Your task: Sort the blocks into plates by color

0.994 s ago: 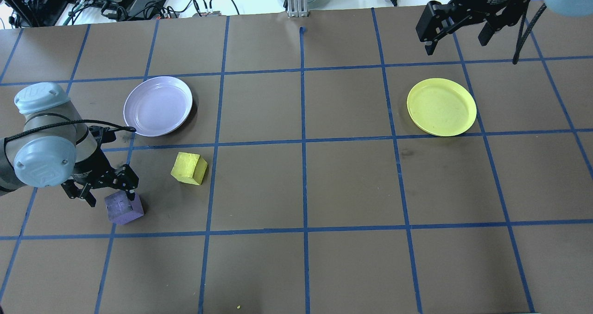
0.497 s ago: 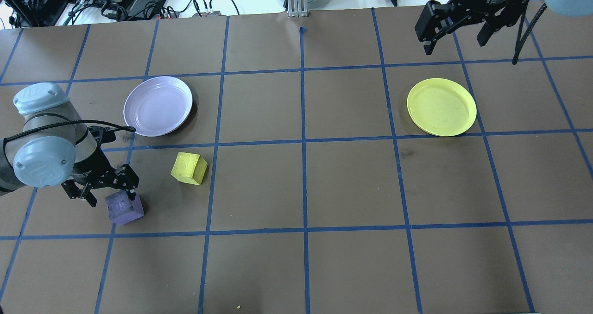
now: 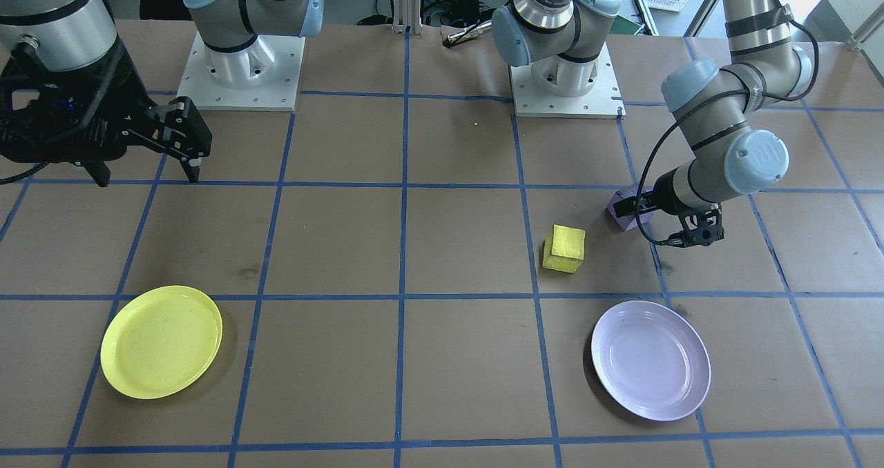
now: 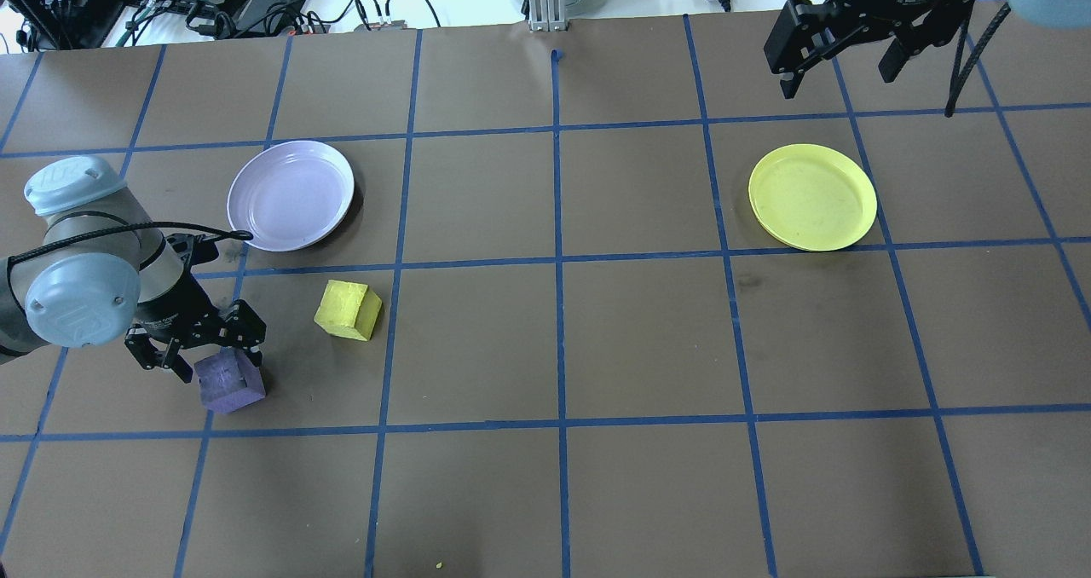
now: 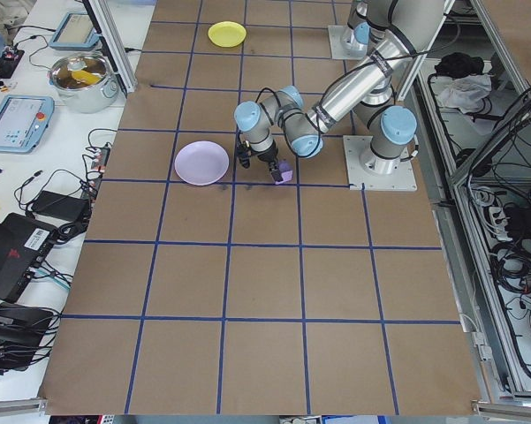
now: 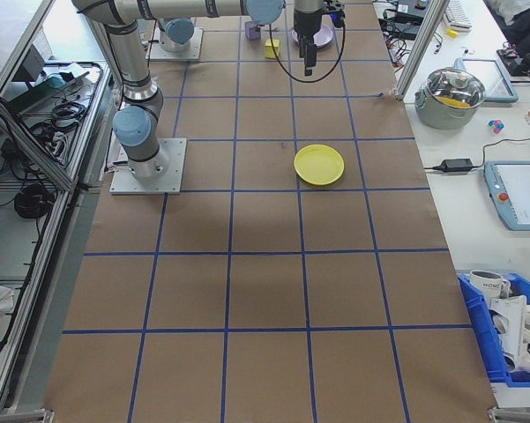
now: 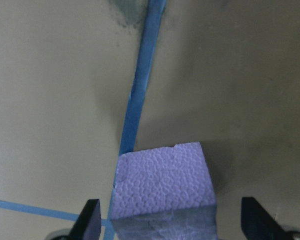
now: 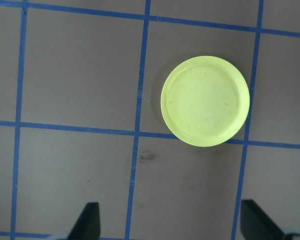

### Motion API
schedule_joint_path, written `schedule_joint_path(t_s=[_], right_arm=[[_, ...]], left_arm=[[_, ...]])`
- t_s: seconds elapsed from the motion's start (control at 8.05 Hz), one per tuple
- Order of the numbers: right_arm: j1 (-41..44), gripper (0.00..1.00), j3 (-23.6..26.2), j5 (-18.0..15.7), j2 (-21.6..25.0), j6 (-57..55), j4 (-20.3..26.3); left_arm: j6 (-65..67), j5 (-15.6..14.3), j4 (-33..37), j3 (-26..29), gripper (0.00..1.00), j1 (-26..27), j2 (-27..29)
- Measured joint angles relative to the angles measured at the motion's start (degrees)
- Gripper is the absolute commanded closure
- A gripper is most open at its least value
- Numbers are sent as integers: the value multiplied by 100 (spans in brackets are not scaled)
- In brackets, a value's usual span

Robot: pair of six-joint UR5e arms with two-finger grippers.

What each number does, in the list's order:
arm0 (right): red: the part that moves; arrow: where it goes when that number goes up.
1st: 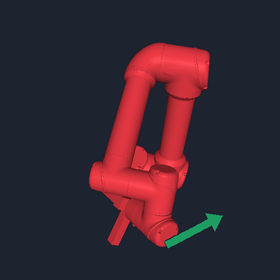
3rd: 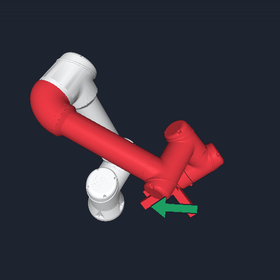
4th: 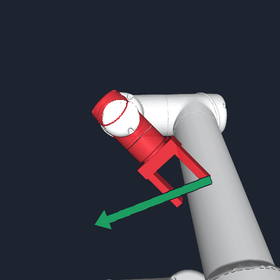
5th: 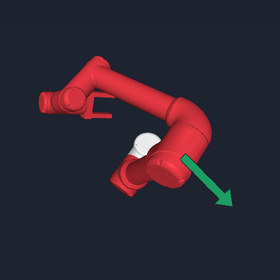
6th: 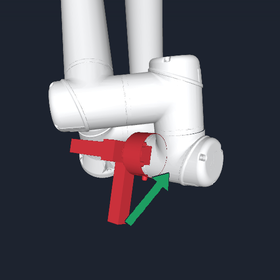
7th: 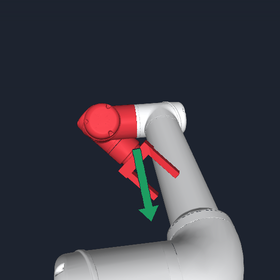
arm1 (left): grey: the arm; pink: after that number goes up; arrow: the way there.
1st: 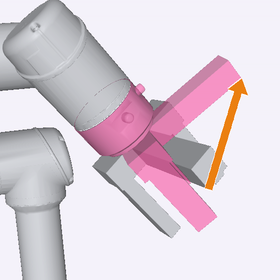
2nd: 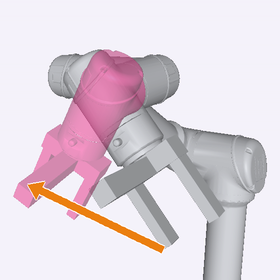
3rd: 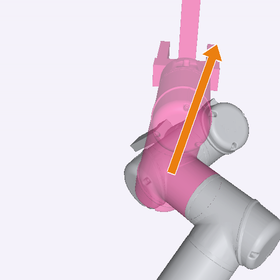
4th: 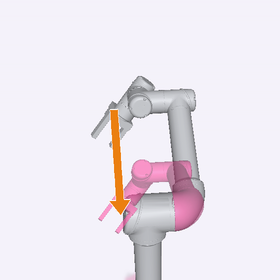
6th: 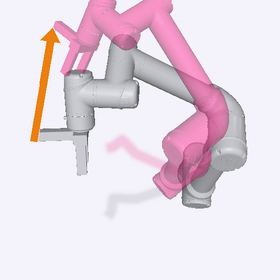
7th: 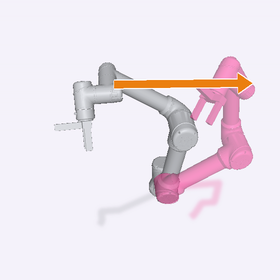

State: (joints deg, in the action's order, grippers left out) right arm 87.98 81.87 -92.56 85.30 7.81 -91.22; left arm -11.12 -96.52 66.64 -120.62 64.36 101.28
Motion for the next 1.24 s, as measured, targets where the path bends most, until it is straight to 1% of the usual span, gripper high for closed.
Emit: schedule_joint_path(t_s=[0.12, 0.25, 0.37, 0.62, 0.75, 0.87, 0.99, 1.12, 1.24], right_arm=[[0, 0, -3, 5, 4, 7, 7], [0, 0, -3, 1, 10, 52, 23], [0, 0, 0, -4, 3, 184, 23], [0, 0, 10, -13, -14, 370, 26], [0, 0, 12, -12, -17, 397, 34], [0, 0, 13, -13, -20, 408, 38], [0, 0, 13, -11, -22, 412, 37], [0, 0, 13, -9, -22, 413, 36], [0, 0, 13, -5, -22, 414, 34]], left_arm=[[22, 98, -7, -50, 19, -2, -2], [27, 149, -17, -92, 37, -7, -2], [22, 171, -19, -113, 60, -13, -3], [-22, 150, -5, -124, 77, -25, -4], [-108, 132, -21, -123, 79, -34, -9], [-273, 125, -29, -115, 87, -60, -18], [-389, 116, 10, -87, 100, -76, -59], [-442, 112, 151, 39, 100, -43, -147], [-489, 114, 452, 336, 100, -11, -235]])
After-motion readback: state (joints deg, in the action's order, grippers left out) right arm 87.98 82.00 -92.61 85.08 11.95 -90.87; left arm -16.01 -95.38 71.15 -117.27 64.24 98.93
